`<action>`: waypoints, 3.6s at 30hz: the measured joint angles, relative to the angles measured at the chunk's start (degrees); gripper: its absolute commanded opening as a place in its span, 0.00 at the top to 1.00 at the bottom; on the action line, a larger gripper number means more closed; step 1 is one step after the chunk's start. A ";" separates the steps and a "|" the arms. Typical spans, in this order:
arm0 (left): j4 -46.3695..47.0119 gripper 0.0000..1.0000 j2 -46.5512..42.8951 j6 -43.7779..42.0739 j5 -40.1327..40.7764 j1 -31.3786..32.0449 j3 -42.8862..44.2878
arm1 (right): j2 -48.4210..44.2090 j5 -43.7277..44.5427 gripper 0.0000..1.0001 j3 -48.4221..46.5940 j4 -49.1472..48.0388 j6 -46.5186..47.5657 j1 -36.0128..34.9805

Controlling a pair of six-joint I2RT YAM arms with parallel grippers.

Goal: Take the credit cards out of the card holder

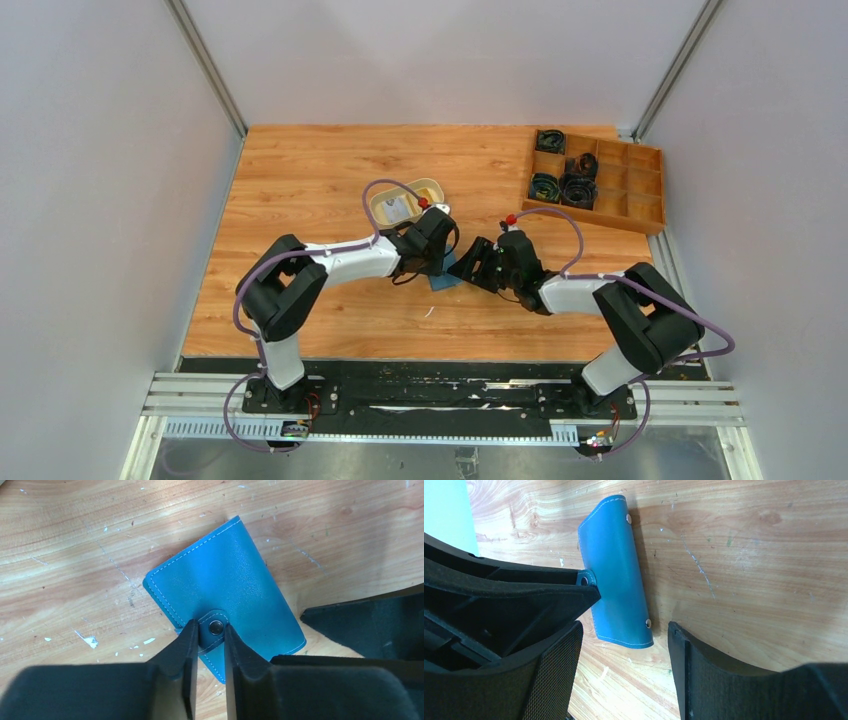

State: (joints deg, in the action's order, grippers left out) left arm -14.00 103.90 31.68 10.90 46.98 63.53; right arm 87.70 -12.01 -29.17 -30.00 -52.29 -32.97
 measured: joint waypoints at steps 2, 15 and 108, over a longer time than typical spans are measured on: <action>0.33 0.93 0.00 -0.09 0.07 0.15 0.24 | 0.00 -0.02 0.33 0.24 -0.35 -0.15 0.00; 6.03 1.00 -3.87 -2.36 -0.31 0.13 -6.54 | 0.46 -0.52 0.33 1.57 -3.58 -0.87 0.00; 5.42 0.30 -16.48 6.21 6.14 -14.82 -18.47 | 12.72 26.71 0.28 -25.40 27.26 34.45 -17.09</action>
State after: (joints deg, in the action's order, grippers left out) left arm -8.58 87.42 37.89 17.04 32.16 45.06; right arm 100.42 14.70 -54.57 -2.74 -17.85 -50.06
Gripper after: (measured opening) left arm 0.699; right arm 0.717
